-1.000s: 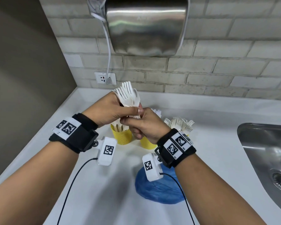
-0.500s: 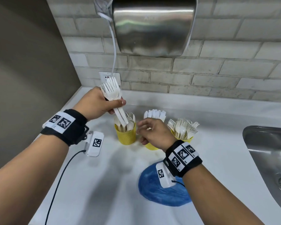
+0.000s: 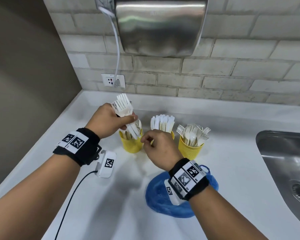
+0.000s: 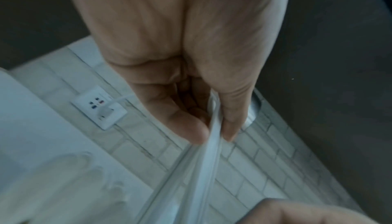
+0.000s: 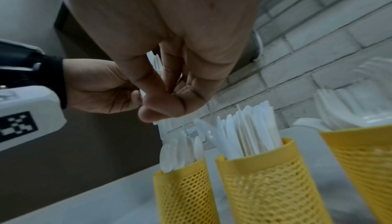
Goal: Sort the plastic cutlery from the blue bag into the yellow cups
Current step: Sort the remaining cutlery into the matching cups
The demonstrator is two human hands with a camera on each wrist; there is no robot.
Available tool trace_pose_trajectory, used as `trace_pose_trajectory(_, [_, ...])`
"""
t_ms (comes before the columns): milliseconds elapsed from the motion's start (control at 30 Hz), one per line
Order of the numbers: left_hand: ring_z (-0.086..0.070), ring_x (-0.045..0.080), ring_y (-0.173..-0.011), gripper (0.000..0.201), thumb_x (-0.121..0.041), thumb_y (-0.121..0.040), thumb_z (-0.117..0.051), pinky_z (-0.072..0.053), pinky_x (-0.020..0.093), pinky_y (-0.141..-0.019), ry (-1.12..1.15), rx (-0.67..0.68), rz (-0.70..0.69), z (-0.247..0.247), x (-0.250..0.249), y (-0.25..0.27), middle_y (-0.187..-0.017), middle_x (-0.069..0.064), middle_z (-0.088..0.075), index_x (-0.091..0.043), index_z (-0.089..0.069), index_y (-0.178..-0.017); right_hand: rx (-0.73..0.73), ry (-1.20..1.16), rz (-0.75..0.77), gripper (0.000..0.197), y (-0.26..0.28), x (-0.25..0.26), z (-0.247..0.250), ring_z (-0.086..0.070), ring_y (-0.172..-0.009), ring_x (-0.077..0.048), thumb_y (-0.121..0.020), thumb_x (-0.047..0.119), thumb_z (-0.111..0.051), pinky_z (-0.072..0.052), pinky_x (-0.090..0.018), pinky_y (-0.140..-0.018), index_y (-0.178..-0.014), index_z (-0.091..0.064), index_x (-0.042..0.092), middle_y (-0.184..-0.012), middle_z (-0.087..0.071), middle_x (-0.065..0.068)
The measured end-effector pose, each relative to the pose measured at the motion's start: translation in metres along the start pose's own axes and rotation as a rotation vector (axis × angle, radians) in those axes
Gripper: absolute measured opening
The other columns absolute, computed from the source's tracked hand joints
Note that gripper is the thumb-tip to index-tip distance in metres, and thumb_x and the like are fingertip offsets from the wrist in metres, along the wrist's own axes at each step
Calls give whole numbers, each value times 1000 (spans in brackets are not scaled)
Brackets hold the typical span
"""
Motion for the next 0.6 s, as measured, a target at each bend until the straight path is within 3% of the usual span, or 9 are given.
trace_pose_trajectory(100, [-74,20,-66,9,-25,-87,-82,-59,27,-65,58,63,-67,-25,-26,3,-82,3,-79,-16,-79,-88,-156,-24,-49,16,12,-16,26,-55,-58,0,-83,5,-62,-37,-8,-60,-83,-74,15,-77,-67,10])
trace_pose_trajectory(200, [-75,17,-64,10,-25,-86,-83,-58,26,-61,68,97,-113,-54,-46,-1,-80,2,-79,-15,-80,-87,-328,-41,-89,14,29,-40,54,-54,-61,-4,-78,4,-60,-40,-15,-62,-80,-70,13,-74,-64,8])
trace_pose_trajectory(267, [-75,19,-66,9,-25,-85,-83,-60,28,-64,81,118,-134,-75,-57,-5,-81,-1,-80,-16,-80,-86,-380,9,-142,11,41,-58,72,-55,-64,-4,-78,9,-59,-38,-12,-62,-80,-68,15,-73,-62,8])
trace_pose_trajectory(433, [-75,16,-64,15,-31,-84,-84,-63,34,-71,52,138,-144,-129,-71,-21,-75,2,-78,-16,-80,-83,-325,162,-316,25,65,-108,96,-60,-72,-18,-82,5,-62,-49,-31,-73,-100,-72,20,-78,-64,2])
trace_pose_trajectory(533, [-74,13,-60,16,-29,-84,-84,-63,34,-68,66,122,-122,-155,-72,-27,-75,1,-78,-14,-80,-85,-184,235,-335,35,68,-123,95,-64,-85,-22,-87,14,-63,-52,-34,-82,-120,-70,25,-95,-68,-5])
trace_pose_trajectory(600, [-74,13,-62,15,-27,-84,-84,-63,35,-69,73,105,-95,-169,-69,-31,-75,1,-78,-13,-79,-85,-125,264,-323,36,67,-128,95,-65,-92,-25,-91,18,-61,-53,-36,-84,-125,-68,25,-103,-68,-8])
Point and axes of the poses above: each hand's wrist, its own y-axis away from the middle knuckle, its own z-axis out of the back of the hand, x = y × z, the point moved 5 cm from there along -y, towards the middle knuckle
